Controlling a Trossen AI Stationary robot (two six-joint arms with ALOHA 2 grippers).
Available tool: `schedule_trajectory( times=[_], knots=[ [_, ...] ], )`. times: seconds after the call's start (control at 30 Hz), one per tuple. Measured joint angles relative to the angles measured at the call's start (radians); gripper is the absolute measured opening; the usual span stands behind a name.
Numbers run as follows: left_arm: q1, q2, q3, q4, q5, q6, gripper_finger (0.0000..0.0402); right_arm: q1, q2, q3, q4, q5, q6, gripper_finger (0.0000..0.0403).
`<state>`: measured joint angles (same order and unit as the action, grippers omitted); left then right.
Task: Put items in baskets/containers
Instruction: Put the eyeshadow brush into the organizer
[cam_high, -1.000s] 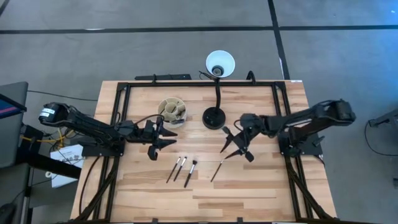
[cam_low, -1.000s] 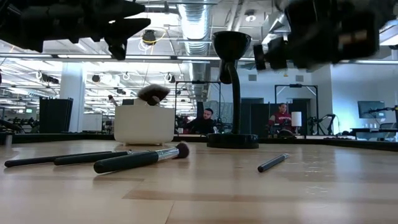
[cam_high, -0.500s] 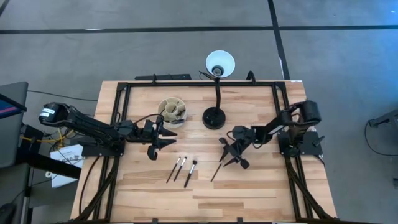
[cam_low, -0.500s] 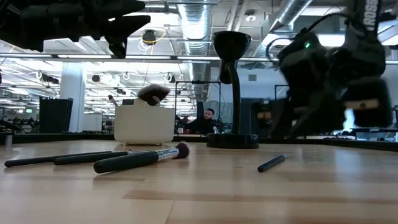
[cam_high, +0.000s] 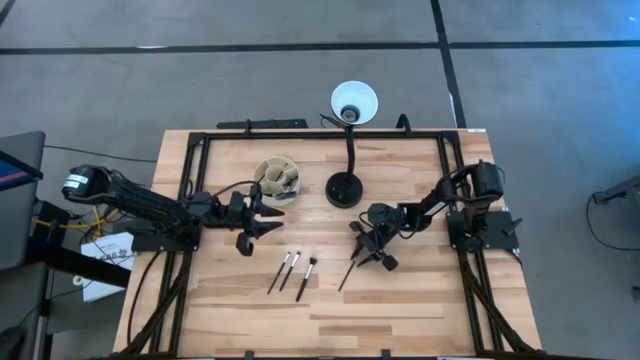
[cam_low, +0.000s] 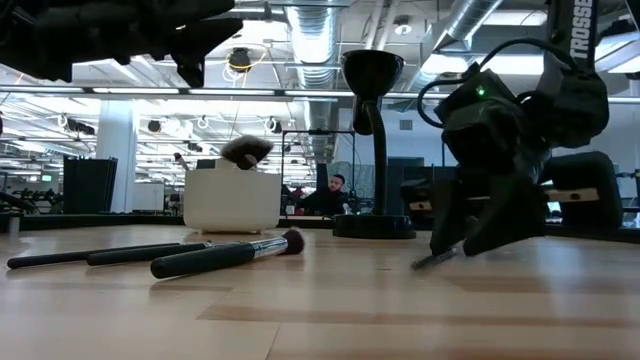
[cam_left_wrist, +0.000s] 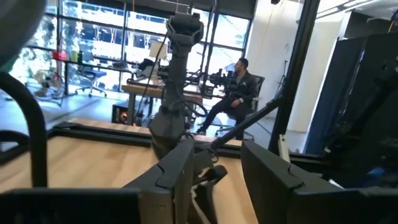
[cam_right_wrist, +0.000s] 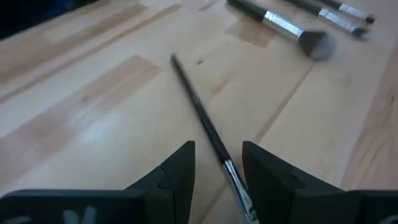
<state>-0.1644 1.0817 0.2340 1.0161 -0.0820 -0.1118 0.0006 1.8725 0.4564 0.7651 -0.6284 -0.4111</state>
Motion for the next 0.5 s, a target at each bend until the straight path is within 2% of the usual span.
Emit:
schedule_trajectory(
  times=[0.23, 0.37, 0.5],
  knots=[
    [0.048, 0.000, 0.000, 0.018, -0.004, 0.010, 0.0131, -0.001, -0.003, 0.000, -0.027, 0.032, -0.061, 0.0120],
    [0.065, 0.000, 0.000, 0.022, -0.004, 0.010, 0.0131, -0.001, -0.001, 0.002, -0.047, 0.029, -0.091, 0.0103],
    [0.073, 0.000, 0.000, 0.022, -0.003, 0.010, 0.0131, -0.003, 0.046, 0.001, 0.013, 0.000, -0.089, 0.0085]
  ],
)
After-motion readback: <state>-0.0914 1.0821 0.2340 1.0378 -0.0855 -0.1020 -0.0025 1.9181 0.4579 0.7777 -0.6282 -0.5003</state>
